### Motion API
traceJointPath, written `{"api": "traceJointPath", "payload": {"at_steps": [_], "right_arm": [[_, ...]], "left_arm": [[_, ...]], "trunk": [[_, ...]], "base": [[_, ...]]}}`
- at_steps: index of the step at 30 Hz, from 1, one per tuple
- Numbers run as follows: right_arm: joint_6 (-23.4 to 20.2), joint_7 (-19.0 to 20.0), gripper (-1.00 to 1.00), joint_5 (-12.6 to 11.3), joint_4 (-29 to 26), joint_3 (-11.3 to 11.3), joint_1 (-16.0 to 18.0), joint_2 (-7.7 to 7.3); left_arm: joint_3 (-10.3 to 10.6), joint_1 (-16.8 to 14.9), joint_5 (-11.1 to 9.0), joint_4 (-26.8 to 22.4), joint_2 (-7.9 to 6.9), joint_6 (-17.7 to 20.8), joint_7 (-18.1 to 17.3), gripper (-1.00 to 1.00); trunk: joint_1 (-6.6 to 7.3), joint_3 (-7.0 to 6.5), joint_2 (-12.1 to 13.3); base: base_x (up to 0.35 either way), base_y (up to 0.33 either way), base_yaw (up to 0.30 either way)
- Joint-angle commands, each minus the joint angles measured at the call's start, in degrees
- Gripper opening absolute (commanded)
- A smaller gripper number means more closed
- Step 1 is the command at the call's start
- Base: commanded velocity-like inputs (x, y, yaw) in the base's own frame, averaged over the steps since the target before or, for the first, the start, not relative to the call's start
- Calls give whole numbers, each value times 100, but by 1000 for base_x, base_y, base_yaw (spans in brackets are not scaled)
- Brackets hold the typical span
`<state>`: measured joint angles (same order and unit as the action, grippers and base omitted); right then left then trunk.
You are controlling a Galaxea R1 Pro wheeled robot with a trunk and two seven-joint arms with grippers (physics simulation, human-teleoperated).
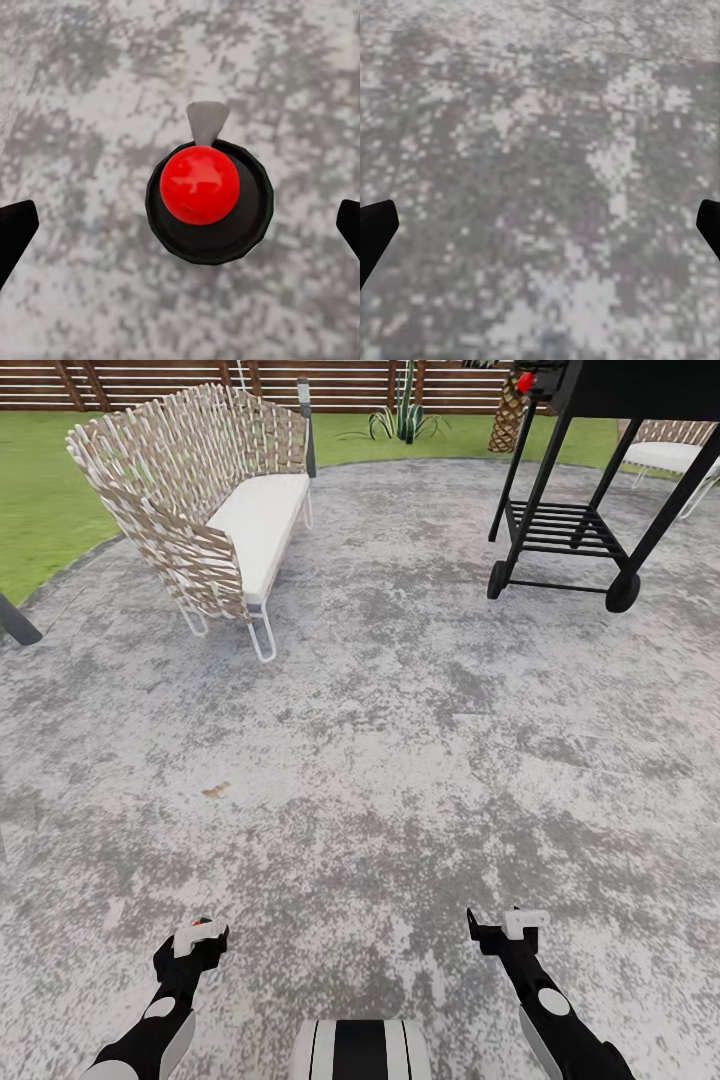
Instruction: In the garden, pick up the pesticide atomizer on the floor and spray pesticide onto both trees until each tree trunk is fully covered.
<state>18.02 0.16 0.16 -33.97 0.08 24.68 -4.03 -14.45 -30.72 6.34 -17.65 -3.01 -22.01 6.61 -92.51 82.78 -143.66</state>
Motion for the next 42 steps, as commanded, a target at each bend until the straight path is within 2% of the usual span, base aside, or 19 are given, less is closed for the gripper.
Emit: {"api": "traceJointPath", "payload": {"at_steps": [1, 6, 42], "right_arm": [[18, 2, 100, 1, 4, 1, 2, -1], [18, 2, 100, 1, 4, 4, 2, -1], [18, 2, 100, 1, 4, 1, 2, -1]], "left_arm": [[-23, -4, 61, 7, 2, -19, 25, 100], [-23, -4, 61, 7, 2, -16, 25, 100], [-23, -4, 61, 24, 3, -22, 28, 100]], "trunk": [[1, 3, -1], [-12, 114, -8], [-12, 114, -8]], "base": [[0, 0, 0], [0, 0, 0], [13, 0, 0]]}}
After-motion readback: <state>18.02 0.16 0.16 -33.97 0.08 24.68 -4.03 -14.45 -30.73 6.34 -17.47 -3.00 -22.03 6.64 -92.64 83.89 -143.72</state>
